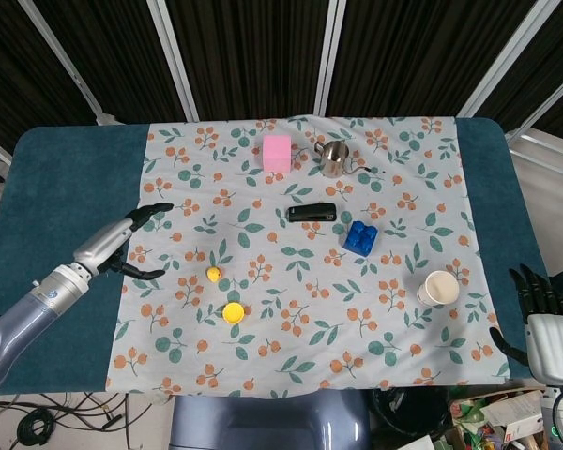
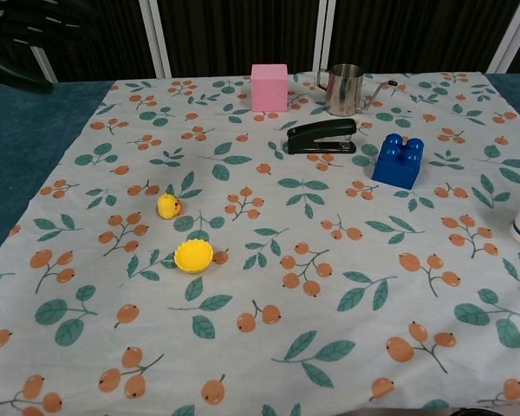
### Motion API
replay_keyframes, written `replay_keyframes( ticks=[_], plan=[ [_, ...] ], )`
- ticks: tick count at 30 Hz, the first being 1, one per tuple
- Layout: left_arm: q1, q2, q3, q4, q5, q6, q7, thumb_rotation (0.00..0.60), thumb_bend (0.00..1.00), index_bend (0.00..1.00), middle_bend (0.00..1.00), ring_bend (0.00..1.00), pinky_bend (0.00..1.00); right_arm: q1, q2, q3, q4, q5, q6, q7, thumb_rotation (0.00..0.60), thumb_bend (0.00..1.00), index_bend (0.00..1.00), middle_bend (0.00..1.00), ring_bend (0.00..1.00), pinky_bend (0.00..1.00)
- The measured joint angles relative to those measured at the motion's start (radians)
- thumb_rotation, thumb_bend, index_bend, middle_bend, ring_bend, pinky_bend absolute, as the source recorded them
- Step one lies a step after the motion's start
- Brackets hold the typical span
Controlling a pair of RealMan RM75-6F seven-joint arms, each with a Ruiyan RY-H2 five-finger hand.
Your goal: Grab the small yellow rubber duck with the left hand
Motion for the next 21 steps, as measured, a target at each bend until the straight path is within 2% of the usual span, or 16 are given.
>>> replay_keyframes(
  ticks=[6, 13, 16, 21],
  plan=[
    [0.012, -0.054, 0.021, 0.04, -0.05, 0.035, 0.332, 0.6, 0.17, 0.08, 0.09, 0.0, 0.0, 0.0, 0.0, 0.0, 0.001, 0.001, -0.001, -0.001, 0.6, 0.16, 0.07, 0.02, 0.08, 0.16],
    [0.025, -0.188, 0.051, 0.09, -0.151, 0.098, 0.789, 0.6, 0.17, 0.1, 0.13, 0.0, 0.0, 0.0, 0.0, 0.0, 0.002, 0.002, -0.001, 0.002, 0.6, 0.16, 0.07, 0.02, 0.08, 0.16],
    [0.026, -0.273, 0.061, 0.121, -0.212, 0.113, 0.91, 0.6, 0.17, 0.12, 0.15, 0.0, 0.0, 0.0, 0.0, 0.001, 0.002, 0.004, -0.001, 0.003, 0.6, 0.16, 0.07, 0.02, 0.08, 0.16],
    [0.015, -0.388, 0.062, 0.186, -0.294, 0.11, 0.993, 0.6, 0.17, 0.14, 0.17, 0.0, 0.0, 0.0, 0.0, 0.002, 0.003, 0.005, -0.003, 0.002, 0.6, 0.16, 0.07, 0.02, 0.08, 0.16]
  ],
)
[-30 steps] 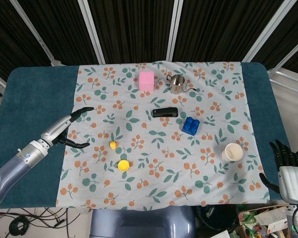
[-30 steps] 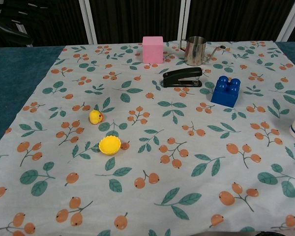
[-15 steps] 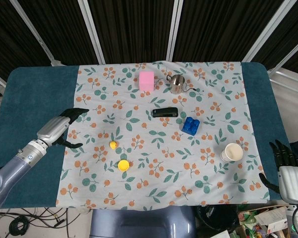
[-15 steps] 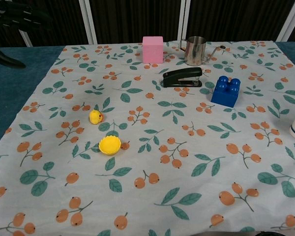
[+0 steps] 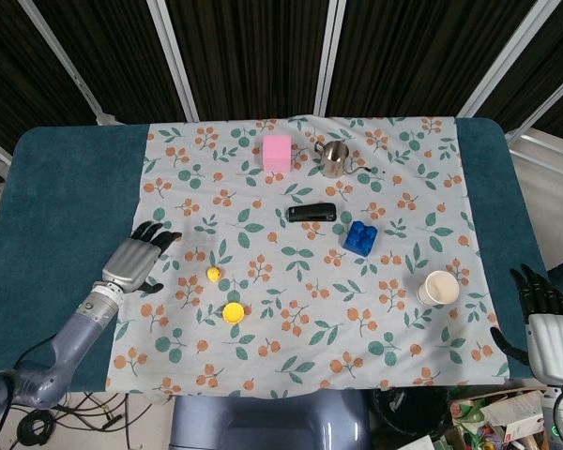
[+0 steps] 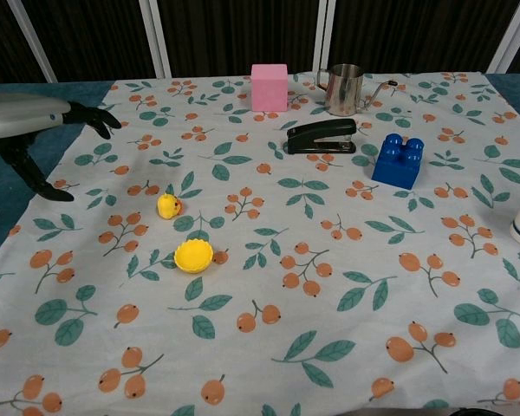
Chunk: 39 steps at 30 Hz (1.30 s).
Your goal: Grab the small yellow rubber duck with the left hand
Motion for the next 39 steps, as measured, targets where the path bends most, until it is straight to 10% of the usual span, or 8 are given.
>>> replay_keyframes(
  ticks=[39],
  plan=[
    [-0.114, -0.288, -0.036, 0.224, -0.024, -0.076, 0.056, 0.6, 0.27, 0.41, 0.4, 0.0, 0.0, 0.002, 0.003, 0.004, 0.002, 0.014, -0.01, 0.009, 0.6, 0.16, 0.07, 0.02, 0.08, 0.16]
  ],
)
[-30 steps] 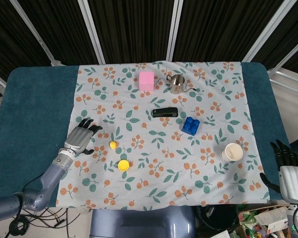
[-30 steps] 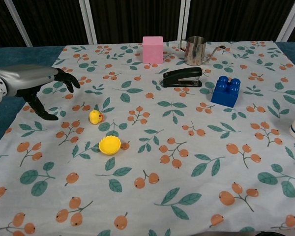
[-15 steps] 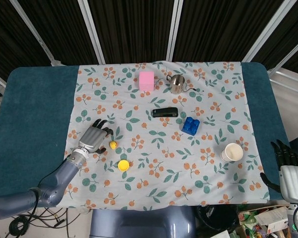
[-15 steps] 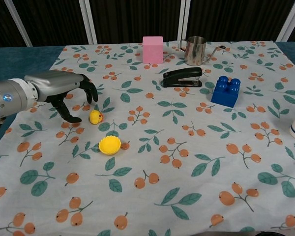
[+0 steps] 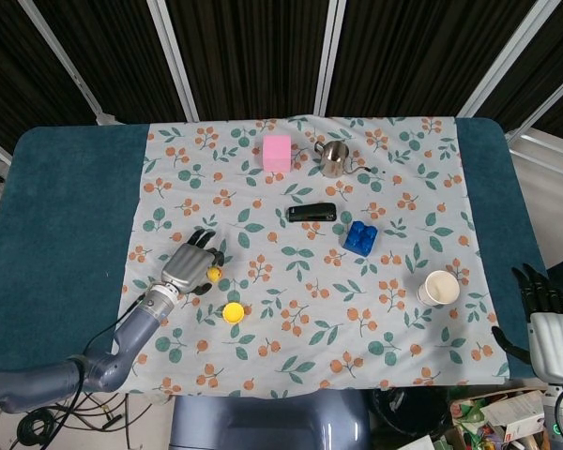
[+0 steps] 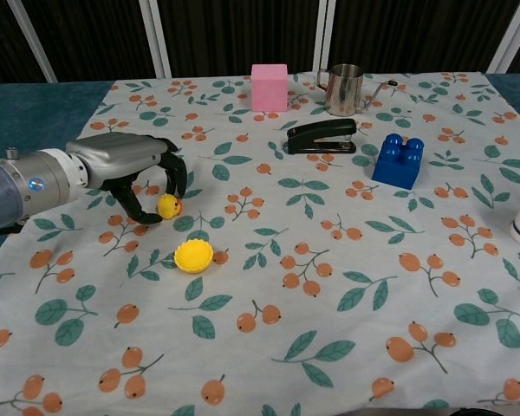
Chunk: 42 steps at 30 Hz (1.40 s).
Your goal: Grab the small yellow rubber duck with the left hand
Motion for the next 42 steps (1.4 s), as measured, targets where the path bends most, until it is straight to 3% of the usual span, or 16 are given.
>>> replay_keyframes(
  ticks=[29, 36, 42],
  plan=[
    [0.006, -0.003, 0.002, 0.028, 0.052, 0.006, -0.068, 0.6, 0.33, 0.48, 0.47, 0.03, 0.0, 0.0, -0.001, 0.002, 0.0, 0.007, 0.0, -0.003, 0.6, 0.16, 0.07, 0.02, 0.08, 0.16],
    [0.013, 0.034, -0.017, -0.033, 0.064, 0.029, -0.098, 0.6, 0.33, 0.48, 0.46, 0.03, 0.0, -0.001, 0.0, 0.002, -0.002, 0.006, 0.001, -0.002, 0.6, 0.16, 0.07, 0.02, 0.08, 0.16],
    [0.02, 0.098, -0.026, -0.15, 0.085, 0.044, -0.122, 0.6, 0.33, 0.47, 0.46, 0.03, 0.0, -0.001, 0.0, 0.002, -0.003, 0.005, 0.002, -0.005, 0.6, 0.16, 0.07, 0.02, 0.08, 0.16]
  ],
)
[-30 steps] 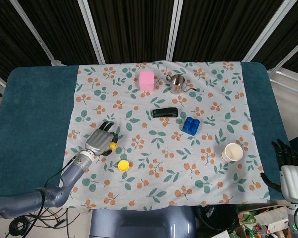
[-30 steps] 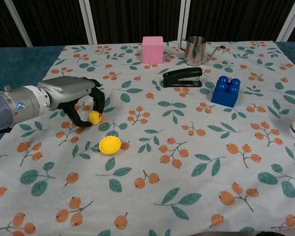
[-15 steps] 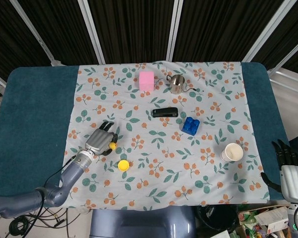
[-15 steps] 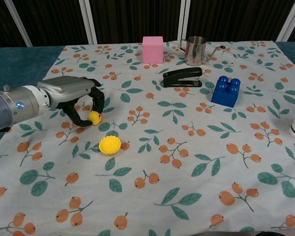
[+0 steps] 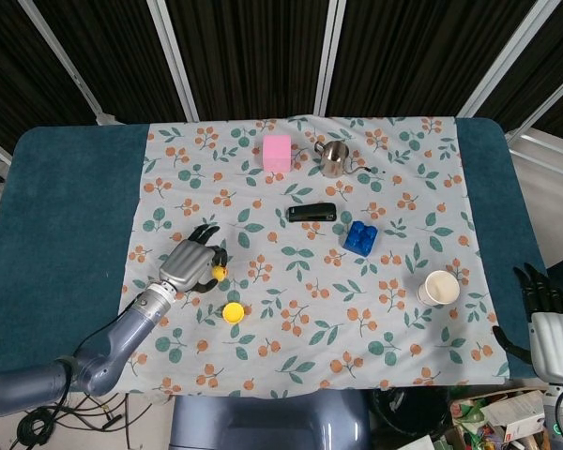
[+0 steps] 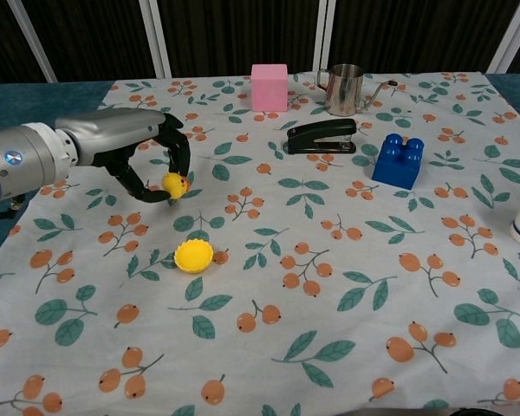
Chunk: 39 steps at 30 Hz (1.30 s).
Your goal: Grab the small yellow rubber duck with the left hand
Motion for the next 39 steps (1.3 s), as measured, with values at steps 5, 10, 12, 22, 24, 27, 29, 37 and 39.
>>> replay_keyframes(
  ticks=[5, 10, 12, 22, 24, 27, 29, 37, 39],
  plan=[
    [0.005, 0.06, 0.012, -0.113, 0.033, -0.004, -0.02, 0.6, 0.33, 0.47, 0.46, 0.03, 0.0, -0.001, 0.0, -0.001, 0.0, -0.001, 0.001, -0.002, 0.6, 0.16, 0.07, 0.02, 0.08, 0.16],
    [0.006, 0.095, 0.049, -0.185, 0.075, -0.022, -0.019, 0.6, 0.33, 0.47, 0.46, 0.03, 0.0, -0.001, 0.0, -0.001, -0.001, -0.001, 0.002, -0.002, 0.6, 0.16, 0.07, 0.02, 0.08, 0.16],
    [0.005, 0.097, 0.06, -0.195, 0.082, -0.028, -0.011, 0.6, 0.33, 0.47, 0.45, 0.03, 0.0, -0.001, 0.0, -0.001, -0.001, -0.001, 0.002, -0.001, 0.6, 0.16, 0.07, 0.02, 0.08, 0.16],
    [-0.005, 0.073, 0.086, -0.184, 0.095, -0.048, 0.023, 0.6, 0.33, 0.46, 0.45, 0.03, 0.0, -0.001, 0.001, 0.0, 0.0, 0.0, 0.001, 0.0, 0.6, 0.16, 0.07, 0.02, 0.08, 0.16],
    [-0.006, 0.066, 0.09, -0.174, 0.099, -0.046, 0.035, 0.6, 0.33, 0.46, 0.44, 0.03, 0.0, -0.001, 0.001, 0.0, -0.001, 0.001, 0.0, 0.0, 0.6, 0.16, 0.07, 0.02, 0.08, 0.16],
    [-0.008, 0.05, 0.093, -0.157, 0.098, -0.046, 0.046, 0.6, 0.33, 0.45, 0.44, 0.03, 0.0, -0.001, 0.001, -0.001, -0.001, 0.001, -0.001, 0.0, 0.6, 0.16, 0.07, 0.02, 0.08, 0.16],
    [-0.011, 0.042, 0.094, -0.149, 0.091, -0.054, 0.051, 0.6, 0.33, 0.45, 0.44, 0.03, 0.0, -0.001, 0.001, -0.001, -0.001, 0.001, 0.0, 0.0, 0.6, 0.16, 0.07, 0.02, 0.08, 0.16],
    [-0.02, 0.022, 0.099, -0.133, 0.079, -0.067, 0.069, 0.6, 0.32, 0.44, 0.42, 0.03, 0.0, 0.0, 0.002, -0.001, -0.001, 0.002, -0.004, 0.001, 0.6, 0.16, 0.07, 0.02, 0.08, 0.16],
    [-0.021, 0.018, 0.1, -0.13, 0.078, -0.069, 0.072, 0.6, 0.32, 0.43, 0.41, 0.03, 0.0, 0.0, 0.002, -0.002, -0.002, 0.002, -0.004, 0.002, 0.6, 0.16, 0.07, 0.02, 0.08, 0.16]
  ],
)
